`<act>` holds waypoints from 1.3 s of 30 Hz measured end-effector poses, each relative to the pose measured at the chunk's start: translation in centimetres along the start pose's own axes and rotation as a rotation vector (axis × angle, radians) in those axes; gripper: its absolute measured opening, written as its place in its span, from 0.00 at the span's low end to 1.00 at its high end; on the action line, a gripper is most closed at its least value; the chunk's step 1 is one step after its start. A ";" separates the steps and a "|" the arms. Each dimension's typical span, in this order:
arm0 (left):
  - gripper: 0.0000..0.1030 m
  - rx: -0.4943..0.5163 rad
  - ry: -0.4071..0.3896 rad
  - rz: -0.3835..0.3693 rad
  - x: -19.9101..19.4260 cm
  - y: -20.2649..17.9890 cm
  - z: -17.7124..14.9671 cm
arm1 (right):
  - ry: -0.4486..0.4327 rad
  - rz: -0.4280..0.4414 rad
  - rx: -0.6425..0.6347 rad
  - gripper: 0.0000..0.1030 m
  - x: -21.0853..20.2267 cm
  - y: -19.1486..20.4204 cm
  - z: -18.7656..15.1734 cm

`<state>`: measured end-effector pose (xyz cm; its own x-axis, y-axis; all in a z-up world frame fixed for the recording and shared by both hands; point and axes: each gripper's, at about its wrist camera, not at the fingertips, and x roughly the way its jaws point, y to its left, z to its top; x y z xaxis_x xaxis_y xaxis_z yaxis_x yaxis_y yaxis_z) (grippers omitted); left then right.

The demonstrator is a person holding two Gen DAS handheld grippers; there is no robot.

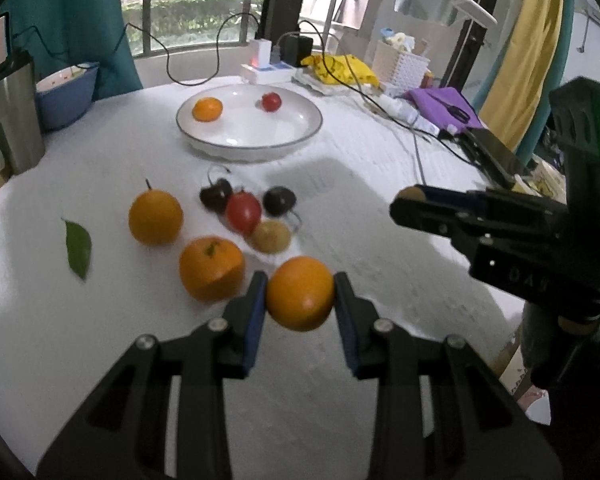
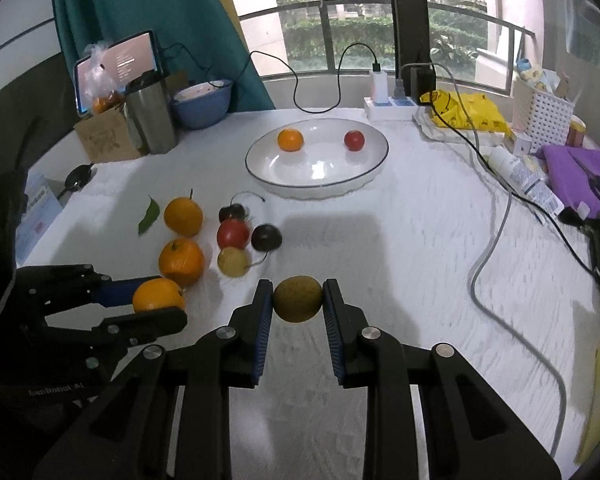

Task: Organize fruits
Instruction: 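Carry the orange and yellow-green fruit onto the white plate with both tools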

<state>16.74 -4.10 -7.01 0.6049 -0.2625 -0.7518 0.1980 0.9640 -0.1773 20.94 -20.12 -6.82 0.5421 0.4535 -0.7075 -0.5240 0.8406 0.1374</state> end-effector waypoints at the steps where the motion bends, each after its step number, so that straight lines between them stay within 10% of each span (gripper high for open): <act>1: 0.33 0.000 -0.001 0.001 0.1 0.2 0.3 | 0.000 0.000 0.000 0.27 0.1 -0.1 0.2; 39: 0.33 0.023 -0.042 0.036 5.0 6.3 10.9 | 0.008 -0.029 -0.011 0.27 6.8 -2.1 8.7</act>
<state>29.45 0.23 -4.98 0.6437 -0.2293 -0.7301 0.1927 0.9719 -0.1352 31.46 -16.24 -5.85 0.5519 0.4265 -0.7166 -0.5153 0.8500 0.1091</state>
